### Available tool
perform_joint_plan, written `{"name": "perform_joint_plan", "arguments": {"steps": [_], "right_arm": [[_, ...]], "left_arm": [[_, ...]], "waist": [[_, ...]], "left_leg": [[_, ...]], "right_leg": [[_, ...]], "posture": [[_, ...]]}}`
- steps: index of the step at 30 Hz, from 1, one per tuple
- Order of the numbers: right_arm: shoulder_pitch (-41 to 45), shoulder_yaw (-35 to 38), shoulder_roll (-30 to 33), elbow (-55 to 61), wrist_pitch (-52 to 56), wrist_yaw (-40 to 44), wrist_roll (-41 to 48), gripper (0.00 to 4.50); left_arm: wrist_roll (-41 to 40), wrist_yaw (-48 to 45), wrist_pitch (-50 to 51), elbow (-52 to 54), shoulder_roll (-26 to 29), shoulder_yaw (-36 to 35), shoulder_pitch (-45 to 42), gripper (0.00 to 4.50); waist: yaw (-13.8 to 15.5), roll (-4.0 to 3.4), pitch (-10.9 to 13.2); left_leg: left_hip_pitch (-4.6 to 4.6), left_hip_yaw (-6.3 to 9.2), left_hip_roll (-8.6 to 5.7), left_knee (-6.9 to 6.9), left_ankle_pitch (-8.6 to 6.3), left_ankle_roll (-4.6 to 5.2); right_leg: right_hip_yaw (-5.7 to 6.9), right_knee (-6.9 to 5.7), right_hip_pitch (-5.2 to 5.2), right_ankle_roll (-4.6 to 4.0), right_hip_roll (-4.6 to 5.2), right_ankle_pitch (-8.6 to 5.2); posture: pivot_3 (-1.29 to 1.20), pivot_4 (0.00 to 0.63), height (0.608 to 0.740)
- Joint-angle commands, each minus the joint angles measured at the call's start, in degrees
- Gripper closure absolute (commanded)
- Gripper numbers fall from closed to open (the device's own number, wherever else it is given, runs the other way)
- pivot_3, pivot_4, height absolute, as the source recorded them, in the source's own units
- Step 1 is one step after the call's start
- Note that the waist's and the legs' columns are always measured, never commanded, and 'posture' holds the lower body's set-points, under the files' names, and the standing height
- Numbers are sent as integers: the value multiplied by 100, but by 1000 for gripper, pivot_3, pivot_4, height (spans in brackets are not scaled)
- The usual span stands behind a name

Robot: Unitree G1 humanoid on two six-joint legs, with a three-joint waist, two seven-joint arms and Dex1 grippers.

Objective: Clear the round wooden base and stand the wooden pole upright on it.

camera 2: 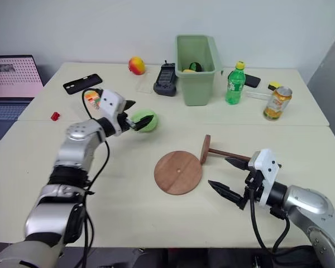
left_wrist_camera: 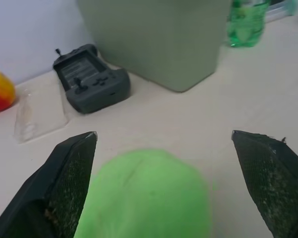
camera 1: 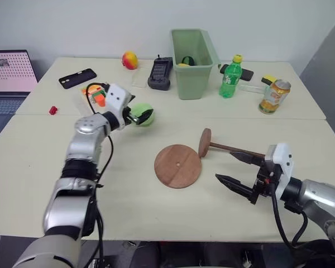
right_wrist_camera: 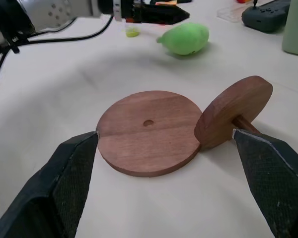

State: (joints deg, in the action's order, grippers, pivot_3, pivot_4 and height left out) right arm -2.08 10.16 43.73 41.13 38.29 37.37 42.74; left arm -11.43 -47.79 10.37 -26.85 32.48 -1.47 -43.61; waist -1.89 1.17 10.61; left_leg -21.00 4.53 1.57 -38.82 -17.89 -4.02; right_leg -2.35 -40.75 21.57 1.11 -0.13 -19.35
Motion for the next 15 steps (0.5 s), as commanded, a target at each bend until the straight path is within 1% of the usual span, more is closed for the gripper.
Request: {"name": "perform_joint_plan", "arguments": {"steps": [1,3,6,8,9,10,13,15], "right_arm": [[635,-27,840,-228,352,415,-173,0],[873,-219,1240,-462,413,641,-376,0],[1665,-759,1532,-1159,487,766,-873,0],[2428,-1532,1740,-1753,140,1436,-1494,0],[2847,-1941,1753,-2112,34,1714,-1814,0],[3114,-2193,1748,-2390,-56,1906,-2041,0],[3952,-2796,1494,-3268,14,2425,-2416,0],[4431,-3200,1347,-3848,-147,2799,-2806,0]], "left_arm": [[-1167,-1712,1484,2253,1011,93,549,33],[-1502,-2056,1942,2842,1296,153,758,33],[-1747,-2384,2296,3451,1564,288,961,33],[-1831,-2613,2299,3826,1628,425,1038,33],[-1782,-2638,2193,3947,1596,500,1061,33],[-1732,-2622,2131,4014,1551,568,1050,33],[-1796,-2677,2148,4199,1463,689,1045,33],[-1834,-2588,2158,4257,1328,701,973,33]], "waist": [[-13,-3,6],[2,-4,5],[40,-7,8],[37,-10,10],[29,-10,12],[11,-15,16],[0,-16,17],[3,-15,17]], "left_leg": [[0,2,1,-3,0,0],[1,0,5,4,0,1],[6,-1,4,0,-13,24],[8,-10,-3,-6,-13,25],[7,-11,-4,-6,-13,25],[9,-11,-3,-8,-14,27],[7,-17,-2,-2,-14,27],[-3,-19,-2,0,-14,26]], "right_leg": [[4,0,-1,0,0,0],[-7,-3,7,1,0,-1],[12,8,-15,2,1,-2],[1,5,-14,2,6,-2],[0,6,-14,2,6,-2],[3,7,-15,2,7,-2],[-6,13,-8,2,6,-2],[-3,19,0,0,6,-1]], "posture": [[0,150,740],[0,150,740],[0,150,740],[0,150,740],[0,150,740],[0,150,740],[0,150,740],[0,150,740]]}}
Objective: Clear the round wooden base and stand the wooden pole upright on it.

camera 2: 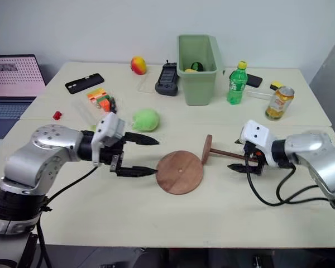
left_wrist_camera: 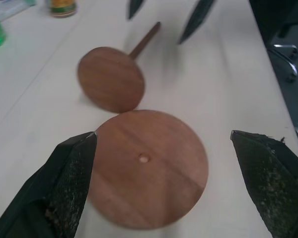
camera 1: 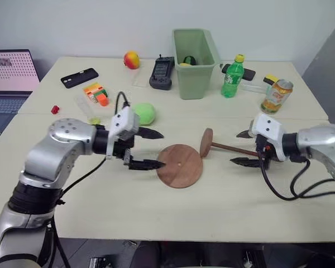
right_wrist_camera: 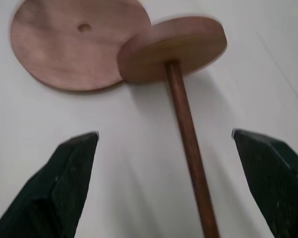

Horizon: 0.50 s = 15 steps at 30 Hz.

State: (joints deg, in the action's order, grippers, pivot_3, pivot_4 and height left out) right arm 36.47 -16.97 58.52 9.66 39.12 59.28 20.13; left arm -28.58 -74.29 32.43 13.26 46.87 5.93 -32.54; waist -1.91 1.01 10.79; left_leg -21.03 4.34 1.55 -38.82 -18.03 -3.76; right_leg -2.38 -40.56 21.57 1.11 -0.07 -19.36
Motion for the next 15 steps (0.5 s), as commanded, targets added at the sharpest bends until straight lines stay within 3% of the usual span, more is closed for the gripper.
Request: {"name": "perform_joint_plan", "arguments": {"steps": [1,6,12,15], "right_arm": [[761,-687,-174,-941,-383,814,-772,0],[1215,-1280,-331,-1758,-886,1599,-1489,0],[1451,-1476,-663,-2512,-1441,1959,-2064,0],[1546,-1375,-792,-2682,-1439,2045,-2138,450]], "left_arm": [[-122,145,-72,260,-216,-38,-203,33],[-199,393,18,498,-505,-29,-405,33],[-408,509,255,854,-541,-71,-518,33],[-460,549,295,955,-498,-85,-479,0]], "waist": [[4,0,0],[9,0,0],[8,0,0],[6,0,0]], "left_leg": [[-10,4,4,-1,0,0],[-83,8,11,-17,4,-7],[-85,14,4,-20,6,-10],[-80,14,5,-20,7,-12]], "right_leg": [[4,-1,9,0,3,0],[8,-20,82,-1,15,1],[1,-18,82,-1,30,1],[2,-25,81,-1,29,1]], "posture": [[0,150,740],[0,150,740],[0,150,740],[0,150,740]]}}
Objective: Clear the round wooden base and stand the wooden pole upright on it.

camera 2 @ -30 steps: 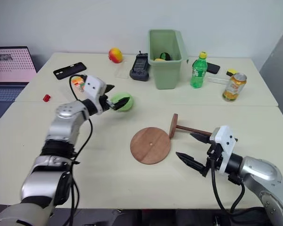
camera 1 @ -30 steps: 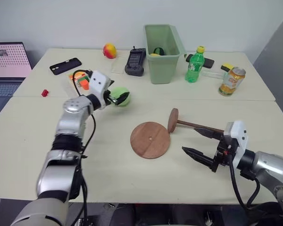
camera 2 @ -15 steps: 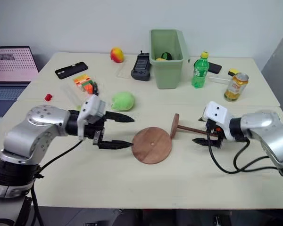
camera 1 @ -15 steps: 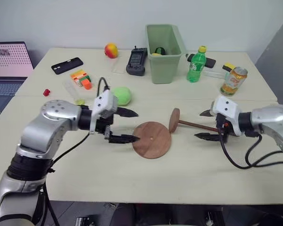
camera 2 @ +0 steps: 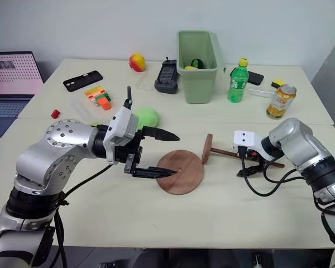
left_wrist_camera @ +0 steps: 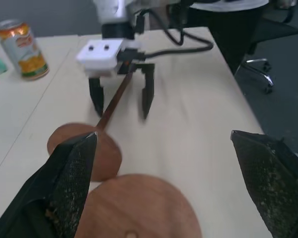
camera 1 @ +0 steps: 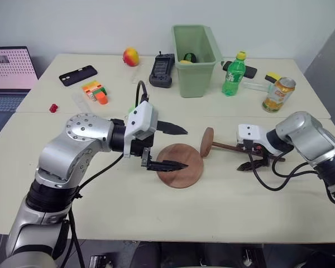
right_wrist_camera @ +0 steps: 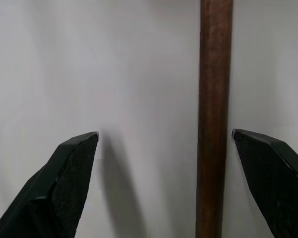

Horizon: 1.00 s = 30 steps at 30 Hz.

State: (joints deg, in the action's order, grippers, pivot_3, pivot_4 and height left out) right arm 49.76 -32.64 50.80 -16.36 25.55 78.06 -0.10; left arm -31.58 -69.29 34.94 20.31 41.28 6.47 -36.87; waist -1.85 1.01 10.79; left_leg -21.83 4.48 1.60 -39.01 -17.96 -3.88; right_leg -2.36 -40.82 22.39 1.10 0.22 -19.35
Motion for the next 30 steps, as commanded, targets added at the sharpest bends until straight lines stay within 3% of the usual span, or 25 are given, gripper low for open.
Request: {"name": "perform_joint_plan", "arguments": {"steps": [1,12,17,24,27,30], "right_arm": [[234,223,-48,-101,-64,195,-129,783],[373,371,-274,-366,-97,339,-344,3003],[315,470,-265,-309,-30,418,-374,4232],[523,632,-423,-121,491,594,-147,4282],[751,1566,-994,321,1469,328,858,4282],[526,3136,-2086,1263,2421,-1006,1949,4282]], "left_arm": [[-177,55,56,292,72,-145,-22,0],[-265,1,95,359,138,-88,-47,0],[-310,-31,162,445,216,-70,-11,0],[-384,-95,224,497,322,-113,78,0],[-680,28,428,791,466,-474,623,0],[-1314,748,829,1485,345,-1238,1912,0]], "waist": [[0,0,0],[1,0,0],[0,0,0],[-5,0,0],[-73,-3,2],[-204,-5,2]], "left_leg": [[0,0,0,0,5,-9],[-1,0,-1,0,6,-11],[-2,0,0,0,6,-11],[-2,-1,0,0,6,-11],[0,2,2,0,6,-11],[2,11,14,7,6,-12]], "right_leg": [[2,0,0,0,-1,0],[2,1,0,0,-1,0],[2,1,0,0,-2,0],[2,0,0,0,-2,0],[0,-1,0,0,-3,0],[-5,-3,8,0,-6,0]], "posture": [[0,150,740],[0,150,740],[0,150,740],[0,150,740],[0,150,740],[0,150,740]]}}
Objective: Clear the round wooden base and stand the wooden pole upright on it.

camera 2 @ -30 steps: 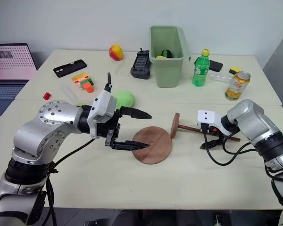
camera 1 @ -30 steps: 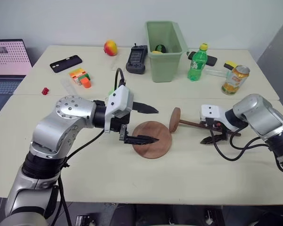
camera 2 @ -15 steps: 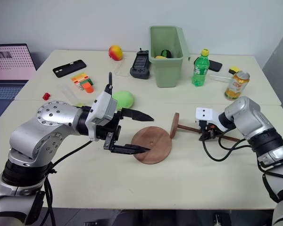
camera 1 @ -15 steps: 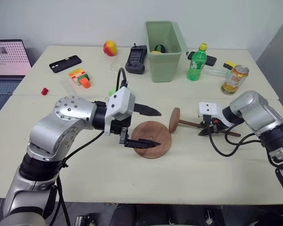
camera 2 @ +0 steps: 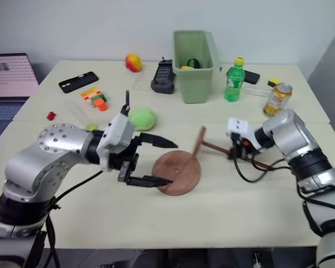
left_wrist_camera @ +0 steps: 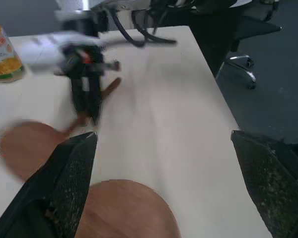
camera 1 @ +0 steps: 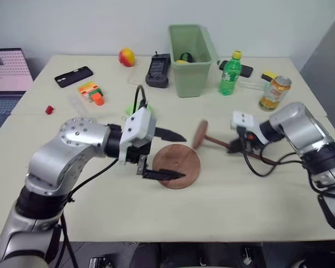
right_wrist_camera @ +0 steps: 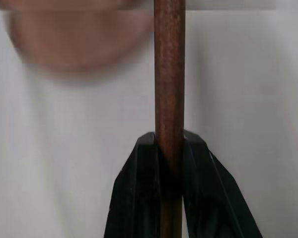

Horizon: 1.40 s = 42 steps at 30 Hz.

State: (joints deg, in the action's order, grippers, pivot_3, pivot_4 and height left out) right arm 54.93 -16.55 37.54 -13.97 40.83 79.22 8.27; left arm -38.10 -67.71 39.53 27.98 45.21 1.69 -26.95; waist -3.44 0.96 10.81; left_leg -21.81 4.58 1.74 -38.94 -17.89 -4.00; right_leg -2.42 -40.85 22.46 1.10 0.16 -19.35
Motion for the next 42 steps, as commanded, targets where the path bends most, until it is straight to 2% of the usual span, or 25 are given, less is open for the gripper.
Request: {"name": "perform_joint_plan", "arguments": {"steps": [1,5,8,10,12,14,23,33,42], "right_arm": [[-136,1876,-1130,1363,947,-1541,1338,4282],[-764,2462,-2408,2554,996,-2863,1874,4282],[-1497,1991,-3305,3005,182,-3666,1588,4282],[-2111,1452,-3737,3017,-710,-3849,1276,4282],[-2614,1046,-3991,2732,-1823,-3941,865,4282],[-2814,932,-4111,2471,-2304,-4051,731,4282],[-3107,763,-3869,1830,-3296,-4158,523,4282],[-3354,745,-3510,2319,-2967,-4283,846,4282],[-3630,593,-3488,2483,-2772,-4443,930,4282]], "left_arm": [[-904,867,497,929,-140,-1030,1347,0],[-960,1470,413,1671,-398,-1649,3048,0],[-716,1840,-96,2028,-865,-1994,4169,0],[-449,1989,-503,2279,-1167,-2115,4911,0],[-199,2073,-824,2415,-1390,-2234,5529,0],[-44,2020,-1091,2442,-1428,-2247,5824,0],[-156,2369,-1229,2454,-1263,-2171,5586,0],[-138,2416,-1341,2155,-1122,-2015,5320,0],[-43,2363,-1582,2028,-1118,-1926,5391,0]], "waist": [[-66,0,0],[29,9,-9],[88,2,-9],[107,3,-16],[128,3,-16],[149,3,-17],[150,3,-16],[154,2,-17],[152,3,-17]], "left_leg": [[-2,0,9,0,0,0],[-13,20,10,6,0,0],[-3,8,-6,1,-1,1],[8,3,-15,0,-9,15],[13,4,-19,2,-10,17],[19,4,-20,3,-10,17],[43,1,-14,9,-11,18],[50,-1,-10,13,-11,18],[70,-1,-9,19,-11,18]], "right_leg": [[-1,-5,3,0,-3,0],[16,-3,7,2,-1,-2],[0,-8,1,1,15,-1],[1,-9,-10,5,26,2],[2,-5,-15,5,26,2],[2,-7,-19,5,24,2],[-3,-7,-38,4,6,3],[-7,-5,-43,4,5,3],[-8,0,-61,4,4,2]], "posture": [[0,150,740],[0,150,740],[0,150,740],[0,150,740],[0,150,740],[0,150,740],[0,150,740],[0,150,740],[0,150,740]]}}
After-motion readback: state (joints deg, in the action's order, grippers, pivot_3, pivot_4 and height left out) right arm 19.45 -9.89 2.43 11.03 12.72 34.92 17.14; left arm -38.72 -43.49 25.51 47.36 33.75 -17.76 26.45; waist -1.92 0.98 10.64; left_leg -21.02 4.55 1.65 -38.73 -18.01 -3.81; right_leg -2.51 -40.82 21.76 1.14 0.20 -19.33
